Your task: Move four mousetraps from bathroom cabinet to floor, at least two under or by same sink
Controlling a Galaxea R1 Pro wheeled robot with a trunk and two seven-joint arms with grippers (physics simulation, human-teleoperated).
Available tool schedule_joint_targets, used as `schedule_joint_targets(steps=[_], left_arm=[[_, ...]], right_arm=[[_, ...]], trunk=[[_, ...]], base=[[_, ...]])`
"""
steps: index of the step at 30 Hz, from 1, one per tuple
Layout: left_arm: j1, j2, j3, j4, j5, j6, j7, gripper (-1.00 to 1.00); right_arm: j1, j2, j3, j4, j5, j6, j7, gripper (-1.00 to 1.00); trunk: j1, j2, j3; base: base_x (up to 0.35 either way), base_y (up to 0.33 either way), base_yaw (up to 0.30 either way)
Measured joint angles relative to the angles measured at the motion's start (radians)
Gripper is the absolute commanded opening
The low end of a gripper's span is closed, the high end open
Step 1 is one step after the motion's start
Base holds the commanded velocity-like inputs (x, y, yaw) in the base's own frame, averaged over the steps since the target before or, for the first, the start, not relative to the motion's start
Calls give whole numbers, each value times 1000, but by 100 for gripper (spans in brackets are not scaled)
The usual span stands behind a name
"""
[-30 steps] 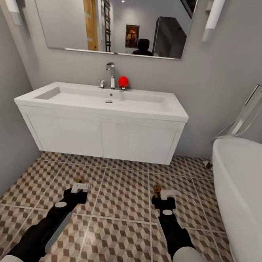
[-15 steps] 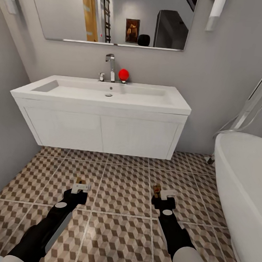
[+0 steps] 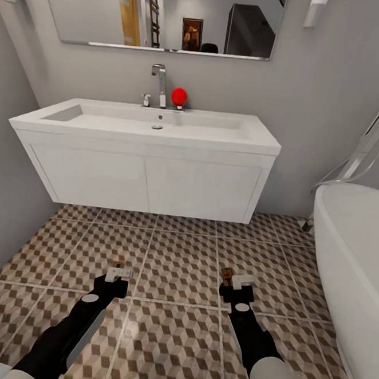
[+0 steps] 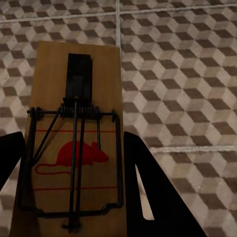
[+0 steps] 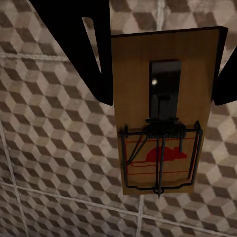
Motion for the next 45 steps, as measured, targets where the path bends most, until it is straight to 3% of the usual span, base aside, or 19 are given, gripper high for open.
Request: schedule_joint_targets(steps=[28,34,45], left_arm=[[0,0,-1,8,0,-2,0,-100],[0,0,-2,23,0,-36,0,-100],[0,-1,-9,28,0,-55,0,-100]], right_arm=[[0,0,0,1,0,0,1,-100],[0,0,0,1,0,0,2,-100],[0,0,0,1,0,-1,1,-100]], trunk=[[107,-196,-128],[130,-238,-155],[135,-241,-214]], base=[[0,0,0],[0,0,0],[0,0,0]])
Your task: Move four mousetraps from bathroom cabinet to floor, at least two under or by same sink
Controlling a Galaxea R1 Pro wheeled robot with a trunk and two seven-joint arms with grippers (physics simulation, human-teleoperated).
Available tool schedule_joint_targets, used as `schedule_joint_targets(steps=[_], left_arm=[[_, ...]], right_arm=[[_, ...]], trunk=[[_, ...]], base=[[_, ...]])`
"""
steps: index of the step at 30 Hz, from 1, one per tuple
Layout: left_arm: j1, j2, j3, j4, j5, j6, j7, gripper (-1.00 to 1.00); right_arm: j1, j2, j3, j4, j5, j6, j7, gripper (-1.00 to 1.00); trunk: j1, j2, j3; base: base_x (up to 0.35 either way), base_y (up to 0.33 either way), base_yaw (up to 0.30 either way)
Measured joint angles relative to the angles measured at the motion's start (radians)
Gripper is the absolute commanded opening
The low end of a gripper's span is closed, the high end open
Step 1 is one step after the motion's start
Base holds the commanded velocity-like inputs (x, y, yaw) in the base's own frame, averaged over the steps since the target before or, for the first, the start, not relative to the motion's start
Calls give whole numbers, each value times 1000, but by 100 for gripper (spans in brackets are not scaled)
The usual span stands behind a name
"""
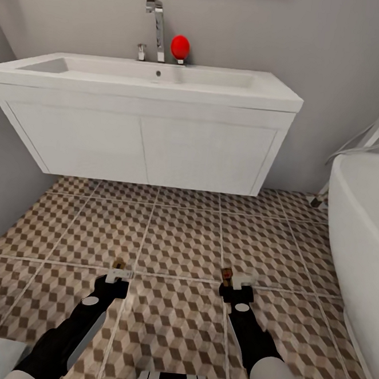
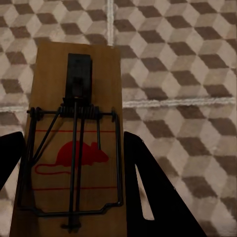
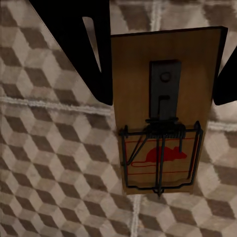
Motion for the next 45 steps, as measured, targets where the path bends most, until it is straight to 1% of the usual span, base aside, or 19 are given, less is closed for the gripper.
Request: schedule_joint_targets(steps=[11,14,15,17,19,21,23,26,27,29,31,32,34,37,38,39,42,45], left_arm=[[0,0,-4,9,-1,-6,0,-100],[0,1,-5,9,-1,-51,-1,-100],[0,2,-7,9,-2,-86,-2,-100],[0,4,-14,7,-2,-170,-2,-100],[0,3,-22,7,0,-220,-1,-100],[1,3,-35,6,0,-250,-1,-100],[1,2,-56,5,0,-269,1,-100],[0,-6,-70,17,1,-273,1,-100],[0,-10,-70,22,1,-272,1,-100],[0,-30,-69,49,3,-262,2,-100],[-3,-59,-68,83,2,-226,3,-100],[-6,-64,-67,91,2,-213,3,-100],[-37,-85,-67,135,3,-165,5,-100],[-91,-100,-59,225,1,-141,5,-100],[-117,-104,-55,263,0,-143,5,-100],[-122,-104,-54,267,0,-148,5,-100],[-132,-102,-45,264,1,-203,4,-100],[-136,-102,-43,259,1,-271,4,-100]], right_arm=[[0,0,1,-2,1,-8,0,-100],[0,0,2,-3,1,-35,0,-100],[0,0,3,-4,2,-48,0,-100],[0,0,4,-5,3,-76,0,-100],[0,0,5,-6,4,-96,0,-100],[0,0,9,-8,5,-119,1,-100],[0,0,26,-10,6,-153,2,-100],[0,0,78,-5,5,-178,1,-100],[0,0,86,-5,5,-178,0,-100],[-1,0,104,-7,6,-169,-3,-100],[-7,0,111,-17,8,-121,-4,-100],[-11,0,112,-22,8,-105,-4,-100],[-39,0,113,-33,7,-50,-3,-100],[-70,0,114,-39,6,-16,-2,-100],[-91,0,114,-36,5,-5,-2,-100],[-96,0,114,-34,4,-4,-2,-100],[-106,0,116,-18,4,-5,-1,-100],[-110,0,116,13,4,-35,1,-100]], trunk=[[5,-3,-58],[6,-3,-74],[7,-4,-79],[7,-4,-80],[7,-4,-81],[7,-4,-81],[7,-4,-81],[7,-4,-81],[7,-4,-81],[7,-4,-81],[7,-4,-81],[7,-4,-81],[7,-4,-81],[7,-4,-81],[7,-4,-81],[7,-4,-81],[7,-4,-81],[7,-4,-81]], base=[[0,0,0],[0,0,0],[0,0,0],[0,0,0],[0,0,0],[0,0,0],[0,0,0],[0,0,0],[0,0,0],[0,0,0],[0,0,0],[0,0,0],[0,0,0],[0,0,0],[0,0,0],[0,0,0],[0,0,0],[0,0,0]])
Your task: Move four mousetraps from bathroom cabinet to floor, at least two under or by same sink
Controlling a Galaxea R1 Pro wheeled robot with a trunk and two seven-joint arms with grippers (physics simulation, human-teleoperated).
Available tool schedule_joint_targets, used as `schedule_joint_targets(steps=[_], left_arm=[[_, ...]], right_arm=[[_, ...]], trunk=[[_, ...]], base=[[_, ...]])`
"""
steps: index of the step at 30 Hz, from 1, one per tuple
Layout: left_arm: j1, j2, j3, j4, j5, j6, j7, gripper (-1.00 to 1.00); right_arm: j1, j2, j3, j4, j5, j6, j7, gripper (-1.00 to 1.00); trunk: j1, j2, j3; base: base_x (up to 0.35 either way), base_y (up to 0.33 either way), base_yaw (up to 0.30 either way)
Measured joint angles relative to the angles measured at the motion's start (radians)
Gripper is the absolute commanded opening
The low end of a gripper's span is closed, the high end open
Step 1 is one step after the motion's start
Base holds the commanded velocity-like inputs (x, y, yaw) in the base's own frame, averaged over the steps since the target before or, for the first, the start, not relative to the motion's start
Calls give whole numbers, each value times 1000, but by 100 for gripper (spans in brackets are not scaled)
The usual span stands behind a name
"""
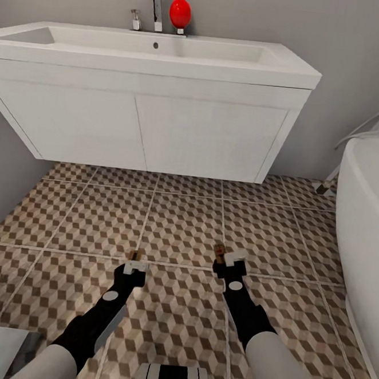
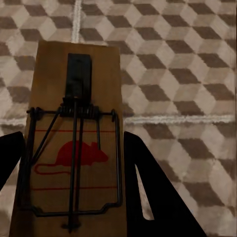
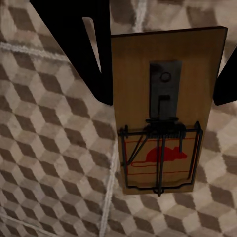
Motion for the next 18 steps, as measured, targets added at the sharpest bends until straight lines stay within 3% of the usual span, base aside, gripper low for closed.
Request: schedule_joint_targets(steps=[4,9,12,18], left_arm=[[-1,-6,-1,-10,-3,-32,1,-100],[-1,-34,-6,-42,-10,-88,27,-100],[-1,-36,-9,-56,-16,-165,52,-100],[-1,-30,-12,-89,-19,-220,63,-100]], right_arm=[[-1,0,3,19,-1,-56,3,-100],[-1,0,4,55,2,-110,9,-100],[-1,0,5,60,1,-140,26,-100],[-1,0,7,63,1,-174,47,-100]], trunk=[[0,0,0],[0,0,0],[0,0,0],[0,0,0]], base=[[0,0,0],[0,0,0],[0,0,0],[0,0,0]])
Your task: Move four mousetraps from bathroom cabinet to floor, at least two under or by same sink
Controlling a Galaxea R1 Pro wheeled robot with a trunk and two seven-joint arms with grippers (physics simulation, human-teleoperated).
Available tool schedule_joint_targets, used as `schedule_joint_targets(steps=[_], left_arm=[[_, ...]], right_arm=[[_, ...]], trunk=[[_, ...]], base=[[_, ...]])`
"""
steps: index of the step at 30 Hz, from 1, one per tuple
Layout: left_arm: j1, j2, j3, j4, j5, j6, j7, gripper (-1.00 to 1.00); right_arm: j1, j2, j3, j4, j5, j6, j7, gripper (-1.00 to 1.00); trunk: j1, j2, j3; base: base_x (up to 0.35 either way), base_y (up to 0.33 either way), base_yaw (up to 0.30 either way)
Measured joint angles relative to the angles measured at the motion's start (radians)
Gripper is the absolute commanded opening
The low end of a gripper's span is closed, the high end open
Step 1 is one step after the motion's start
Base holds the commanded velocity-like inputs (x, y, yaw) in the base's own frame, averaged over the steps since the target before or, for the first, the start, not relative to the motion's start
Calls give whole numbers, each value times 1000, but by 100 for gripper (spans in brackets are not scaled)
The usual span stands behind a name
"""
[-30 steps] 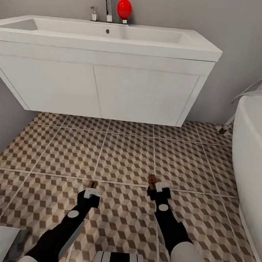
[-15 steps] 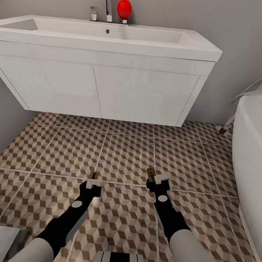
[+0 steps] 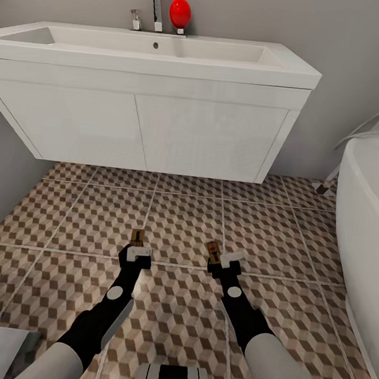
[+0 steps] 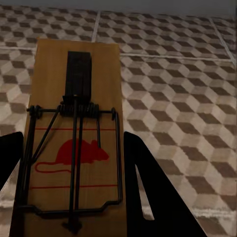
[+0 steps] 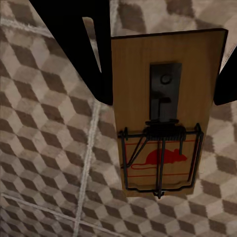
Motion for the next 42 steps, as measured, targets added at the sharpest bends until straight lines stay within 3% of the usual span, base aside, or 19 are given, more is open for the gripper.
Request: schedule_joint_targets(steps=[10,17,30,42], left_arm=[[1,9,-5,2,0,-8,2,-100],[2,10,-43,9,-1,-8,4,-100],[2,10,-48,21,-1,-9,3,-100],[2,10,-48,21,0,-9,3,-100]], right_arm=[[0,0,0,-15,2,-25,-1,-100],[0,0,-1,-23,3,-28,-7,-100],[0,0,-1,-49,3,-29,-9,-100],[0,0,-2,-51,2,-28,-9,-100]], trunk=[[0,0,0],[0,0,0],[0,0,0],[5,-3,-52]], base=[[0,0,0],[0,0,0],[0,0,0],[0,0,0]])
